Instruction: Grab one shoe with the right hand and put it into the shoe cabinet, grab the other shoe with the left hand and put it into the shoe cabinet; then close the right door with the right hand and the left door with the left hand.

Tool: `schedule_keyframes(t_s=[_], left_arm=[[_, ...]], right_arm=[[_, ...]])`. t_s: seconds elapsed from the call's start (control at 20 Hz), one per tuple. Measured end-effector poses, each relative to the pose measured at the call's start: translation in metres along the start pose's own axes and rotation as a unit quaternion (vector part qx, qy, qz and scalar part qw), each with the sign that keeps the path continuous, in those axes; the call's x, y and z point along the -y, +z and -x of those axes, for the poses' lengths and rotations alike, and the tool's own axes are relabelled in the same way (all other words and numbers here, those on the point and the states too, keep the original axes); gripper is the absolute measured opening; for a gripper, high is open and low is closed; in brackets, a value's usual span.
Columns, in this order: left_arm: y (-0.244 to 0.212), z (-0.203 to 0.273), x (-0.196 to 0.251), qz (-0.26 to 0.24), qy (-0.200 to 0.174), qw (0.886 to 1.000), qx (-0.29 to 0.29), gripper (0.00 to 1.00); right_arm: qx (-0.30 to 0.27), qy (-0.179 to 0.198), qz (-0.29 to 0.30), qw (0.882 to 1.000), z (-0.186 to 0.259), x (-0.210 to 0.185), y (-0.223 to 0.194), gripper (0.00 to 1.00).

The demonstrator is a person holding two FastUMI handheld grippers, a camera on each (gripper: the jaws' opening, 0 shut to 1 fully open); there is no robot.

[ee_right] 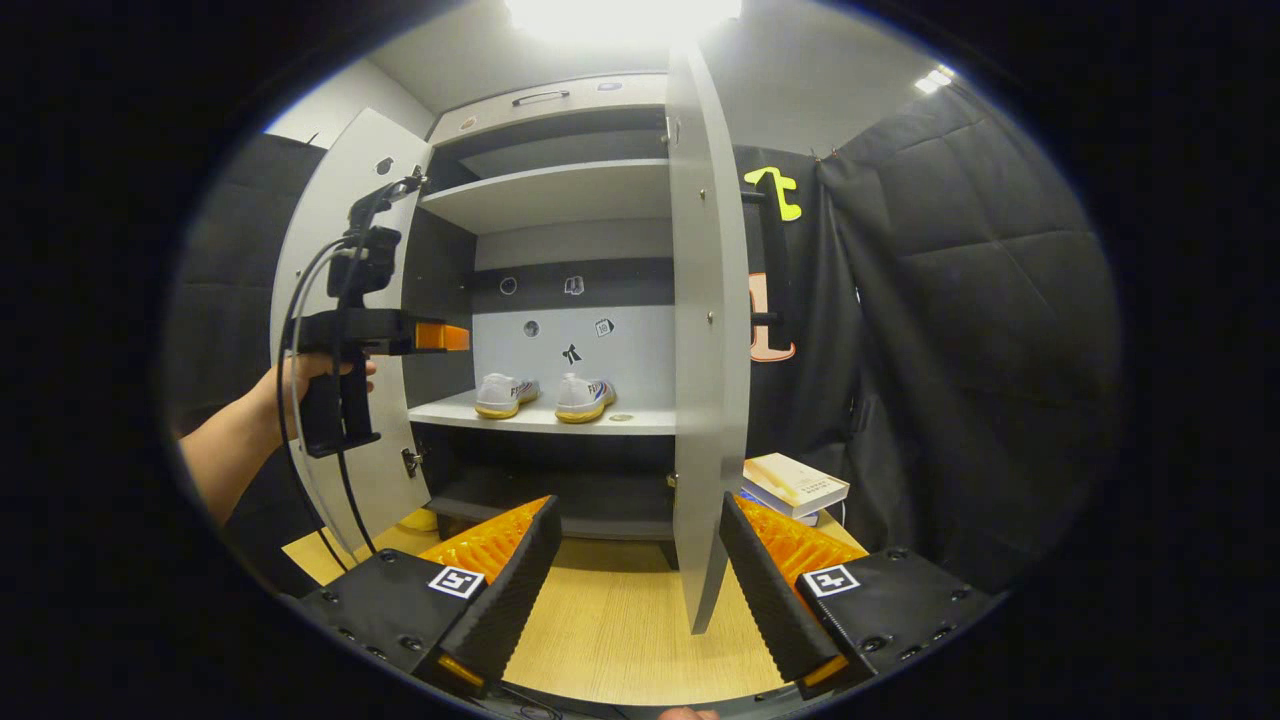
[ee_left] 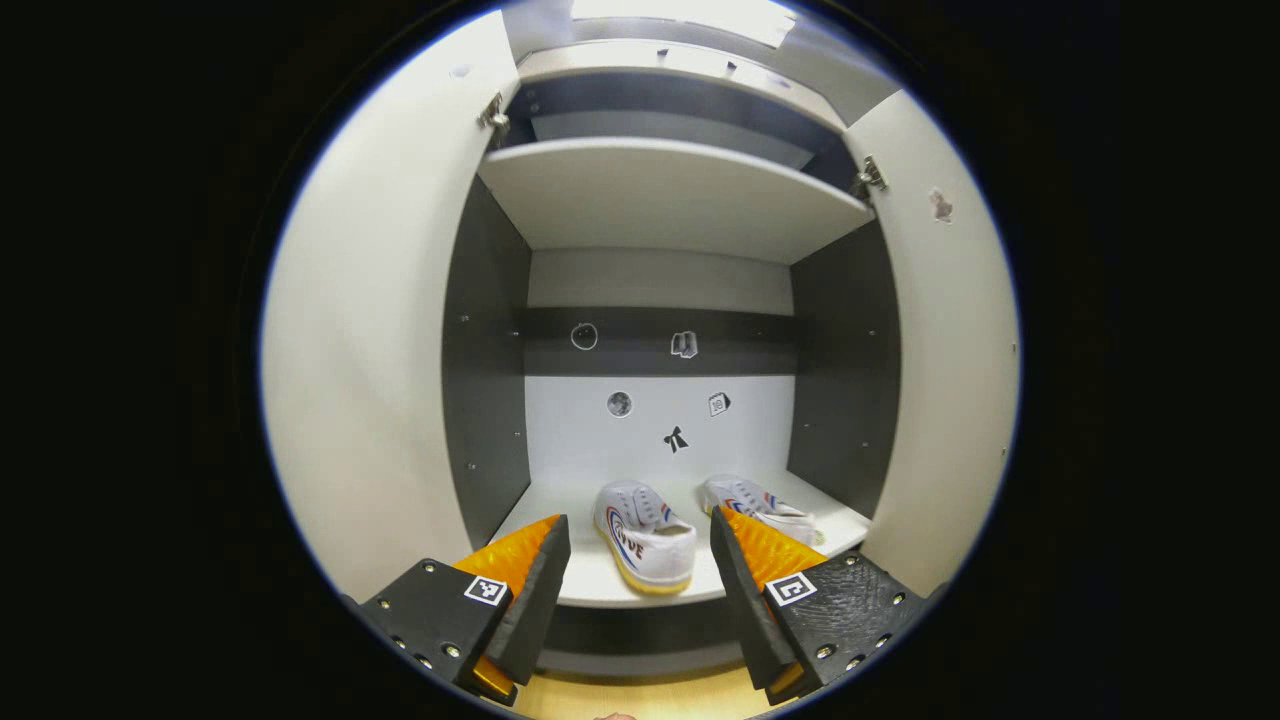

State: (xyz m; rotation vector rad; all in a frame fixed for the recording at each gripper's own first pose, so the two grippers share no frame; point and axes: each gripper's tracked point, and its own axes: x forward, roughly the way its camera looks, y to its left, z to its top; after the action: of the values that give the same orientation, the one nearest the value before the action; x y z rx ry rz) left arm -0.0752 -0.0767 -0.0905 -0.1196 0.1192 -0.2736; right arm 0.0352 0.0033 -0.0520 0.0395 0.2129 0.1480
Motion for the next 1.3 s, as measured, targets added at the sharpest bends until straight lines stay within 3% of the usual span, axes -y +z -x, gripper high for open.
schedule_keyframes(t_s=[0.45, 0.9, 1.3], left_arm=[[0.012, 0.11, 0.002, -0.019, 0.01, 0.999, 0.024, 0.75], [-0.009, 0.174, -0.009, -0.011, 0.012, 1.0, 0.015, 0.75], [-0.028, 0.201, -0.027, 0.002, 0.02, 1.0, 0.005, 0.75]], right_arm=[[0.027, 0.017, -0.003, 0.999, 0.003, 0.002, 0.024, 0.99], [0.044, 0.022, 0.003, 0.999, 0.009, -0.002, 0.043, 1.0], [0.045, -0.035, 0.01, 0.998, 0.005, 0.045, 0.059, 0.99]])
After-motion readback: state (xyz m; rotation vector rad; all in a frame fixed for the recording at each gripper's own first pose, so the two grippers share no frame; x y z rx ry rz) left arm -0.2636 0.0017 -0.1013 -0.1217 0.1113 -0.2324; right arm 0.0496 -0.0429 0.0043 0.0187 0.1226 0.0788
